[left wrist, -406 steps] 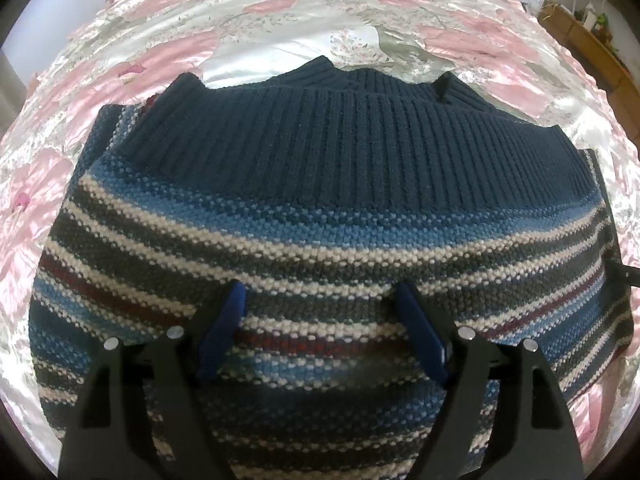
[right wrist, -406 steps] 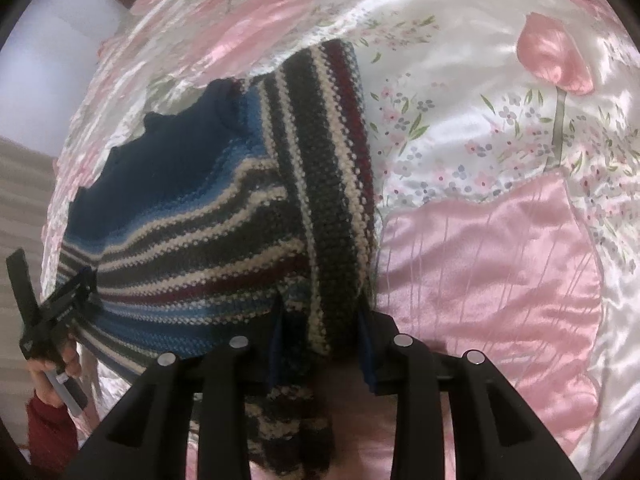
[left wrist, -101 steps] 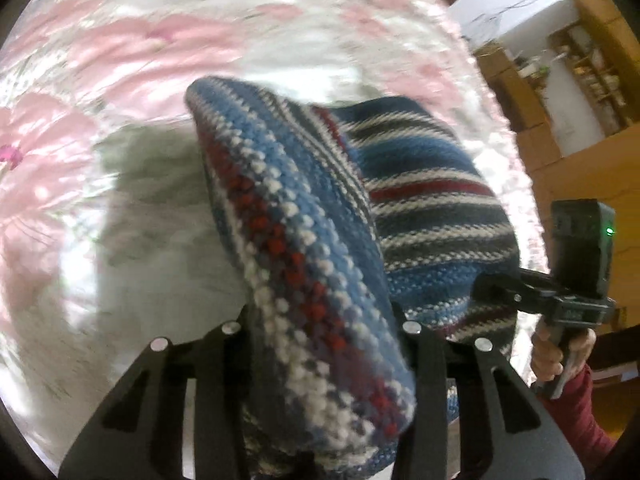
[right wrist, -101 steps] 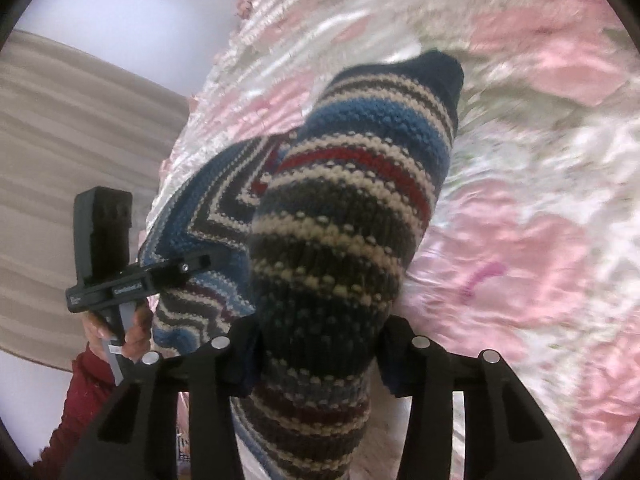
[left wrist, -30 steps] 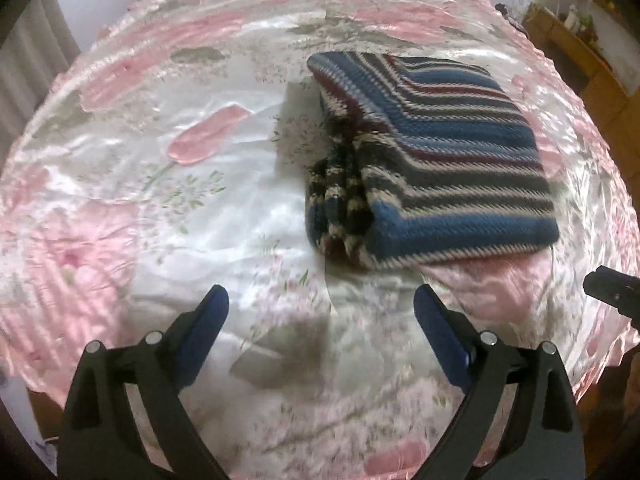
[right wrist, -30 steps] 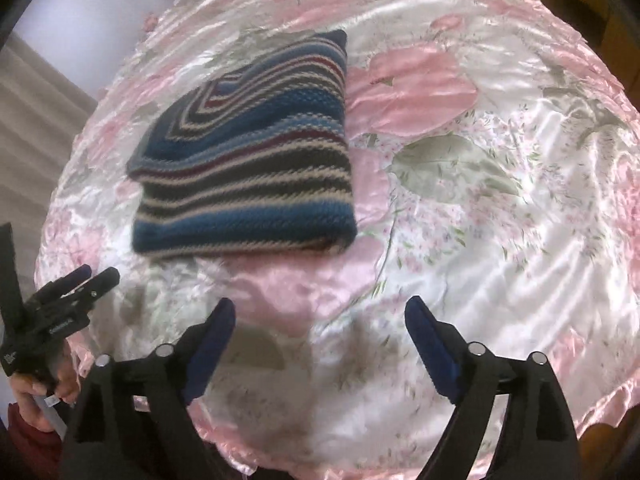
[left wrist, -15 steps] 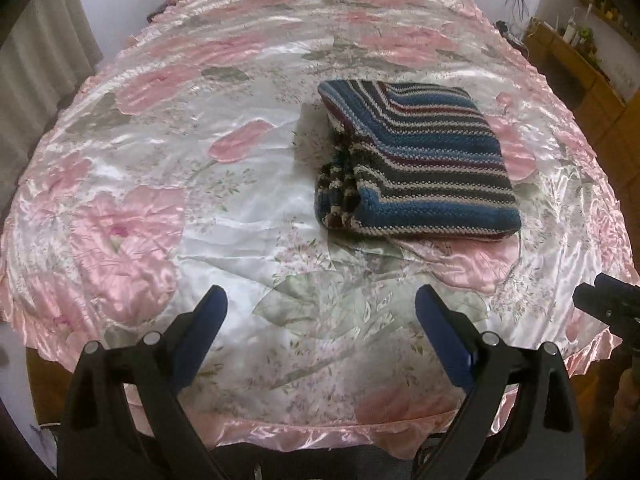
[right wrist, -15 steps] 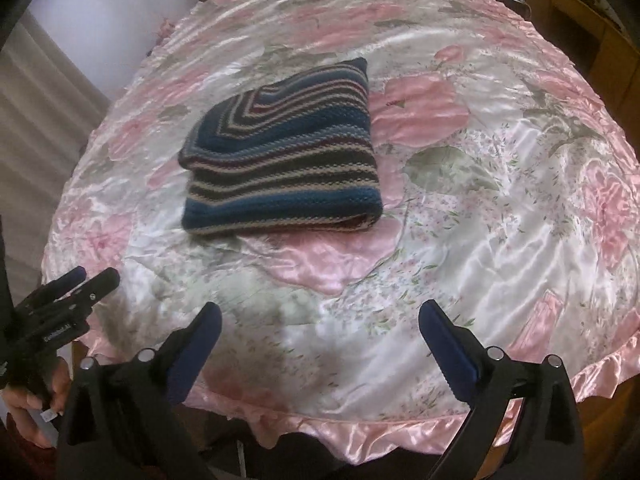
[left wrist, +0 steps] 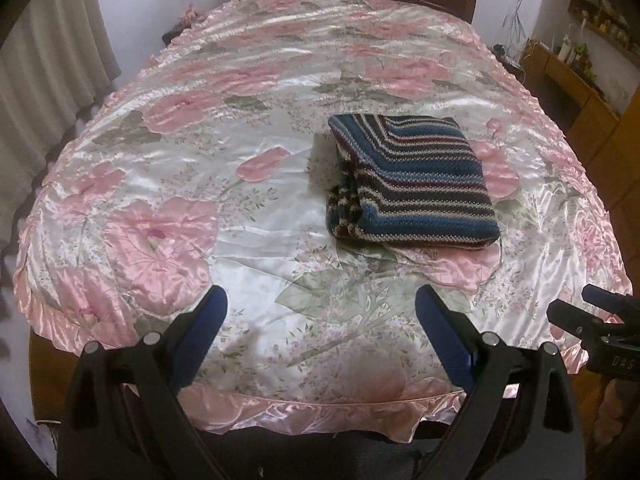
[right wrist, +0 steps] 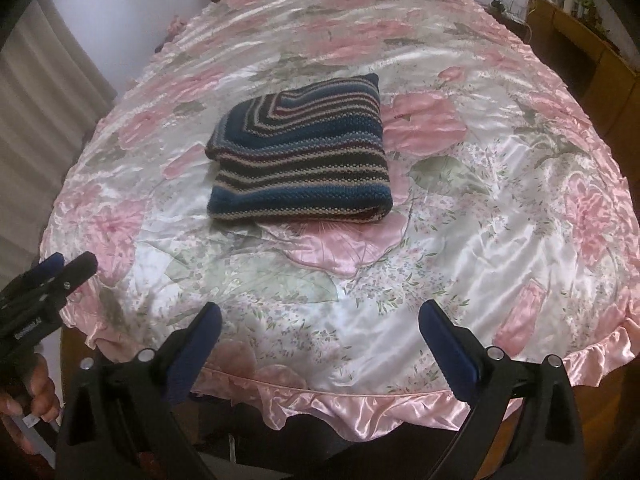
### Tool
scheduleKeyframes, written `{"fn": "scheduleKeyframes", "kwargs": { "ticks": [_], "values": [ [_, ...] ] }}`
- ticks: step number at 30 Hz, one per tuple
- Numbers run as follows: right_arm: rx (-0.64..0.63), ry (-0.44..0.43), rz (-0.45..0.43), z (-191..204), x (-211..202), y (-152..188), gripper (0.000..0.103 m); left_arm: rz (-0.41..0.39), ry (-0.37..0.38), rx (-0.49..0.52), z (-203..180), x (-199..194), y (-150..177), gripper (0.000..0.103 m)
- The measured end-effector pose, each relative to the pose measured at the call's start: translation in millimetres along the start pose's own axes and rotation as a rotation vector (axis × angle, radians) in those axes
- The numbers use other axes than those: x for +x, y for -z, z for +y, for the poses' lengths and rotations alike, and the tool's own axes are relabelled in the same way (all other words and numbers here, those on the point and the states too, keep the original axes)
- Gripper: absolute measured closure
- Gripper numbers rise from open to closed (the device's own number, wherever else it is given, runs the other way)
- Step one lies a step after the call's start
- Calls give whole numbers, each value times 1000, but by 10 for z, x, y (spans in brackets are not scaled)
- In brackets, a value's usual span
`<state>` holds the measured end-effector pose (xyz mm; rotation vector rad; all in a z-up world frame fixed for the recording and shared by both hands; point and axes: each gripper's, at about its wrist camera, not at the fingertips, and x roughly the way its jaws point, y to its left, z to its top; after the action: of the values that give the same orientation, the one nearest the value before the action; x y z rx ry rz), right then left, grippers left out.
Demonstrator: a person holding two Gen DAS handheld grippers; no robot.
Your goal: Fold small clothes
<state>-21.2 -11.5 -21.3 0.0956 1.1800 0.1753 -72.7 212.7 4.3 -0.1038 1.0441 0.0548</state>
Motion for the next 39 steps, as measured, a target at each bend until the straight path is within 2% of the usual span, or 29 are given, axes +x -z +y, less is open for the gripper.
{"fn": "scheduleKeyframes", "kwargs": {
  "ticks": [10,22,30,39],
  "values": [
    [-14,14,-19,66,-159,40,4,-35,0,28,-79,-197,29,8],
    [-17,16,-20,118,-190,103,4,-43,-13,28,-86,-258,66,8],
    [-33,23,-8,149,-175,115,4,-2,-22,42,-70,-168,120,8],
    [-50,26,-10,115,-145,62,4,6,-27,39,-51,-104,114,8]
  ]
}}
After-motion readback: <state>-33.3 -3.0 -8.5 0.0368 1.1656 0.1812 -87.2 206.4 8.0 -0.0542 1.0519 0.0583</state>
